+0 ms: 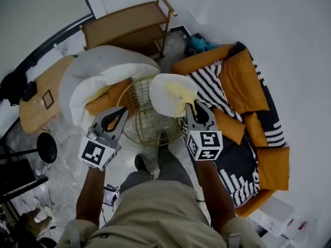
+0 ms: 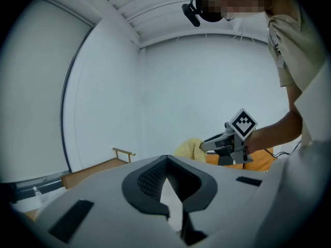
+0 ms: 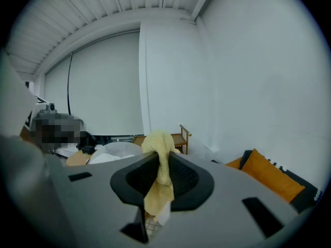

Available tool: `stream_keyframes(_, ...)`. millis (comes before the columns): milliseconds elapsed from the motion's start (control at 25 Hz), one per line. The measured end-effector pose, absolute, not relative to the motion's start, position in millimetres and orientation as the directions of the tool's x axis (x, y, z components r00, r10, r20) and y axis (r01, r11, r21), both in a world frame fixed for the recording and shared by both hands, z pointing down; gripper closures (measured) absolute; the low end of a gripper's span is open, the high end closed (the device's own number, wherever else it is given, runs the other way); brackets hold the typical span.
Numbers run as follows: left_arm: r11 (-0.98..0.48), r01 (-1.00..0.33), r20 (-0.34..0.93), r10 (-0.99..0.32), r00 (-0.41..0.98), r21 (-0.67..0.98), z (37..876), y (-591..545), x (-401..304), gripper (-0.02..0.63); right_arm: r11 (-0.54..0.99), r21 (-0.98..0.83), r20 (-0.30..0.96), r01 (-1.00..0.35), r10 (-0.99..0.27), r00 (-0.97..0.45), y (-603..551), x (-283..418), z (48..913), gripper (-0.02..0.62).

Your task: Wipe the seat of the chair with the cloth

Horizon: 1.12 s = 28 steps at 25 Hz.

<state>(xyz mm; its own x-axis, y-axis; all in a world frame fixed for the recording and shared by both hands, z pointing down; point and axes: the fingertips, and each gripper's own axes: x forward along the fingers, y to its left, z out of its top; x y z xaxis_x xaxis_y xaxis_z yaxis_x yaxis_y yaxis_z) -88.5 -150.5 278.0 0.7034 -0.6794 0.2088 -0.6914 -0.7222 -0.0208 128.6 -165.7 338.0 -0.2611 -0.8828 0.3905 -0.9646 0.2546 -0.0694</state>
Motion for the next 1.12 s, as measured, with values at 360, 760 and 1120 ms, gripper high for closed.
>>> stream_keyframes(360, -0.651, -0.758, 0.388, -0.688, 0.613, 0.042, 387, -194, -89, 0.591, 0.231, 0.015, 0.477, -0.973, -0.857, -0.196, -252, 141, 472, 0.528)
stream_keyframes(760, -0.592, -0.801, 0.446, -0.696, 0.563, 0.088, 459, -209, -99, 0.591, 0.290, 0.071, 0.580, -0.955, -0.791, -0.197, -312, 96, 609, 0.527)
stream_keyframes(1120, -0.603, -0.790, 0.471, -0.668, 0.576, 0.111, 481, -214, -90, 0.591, 0.228, 0.044, 0.614, -0.973, -0.774, -0.154, -321, 114, 639, 0.526)
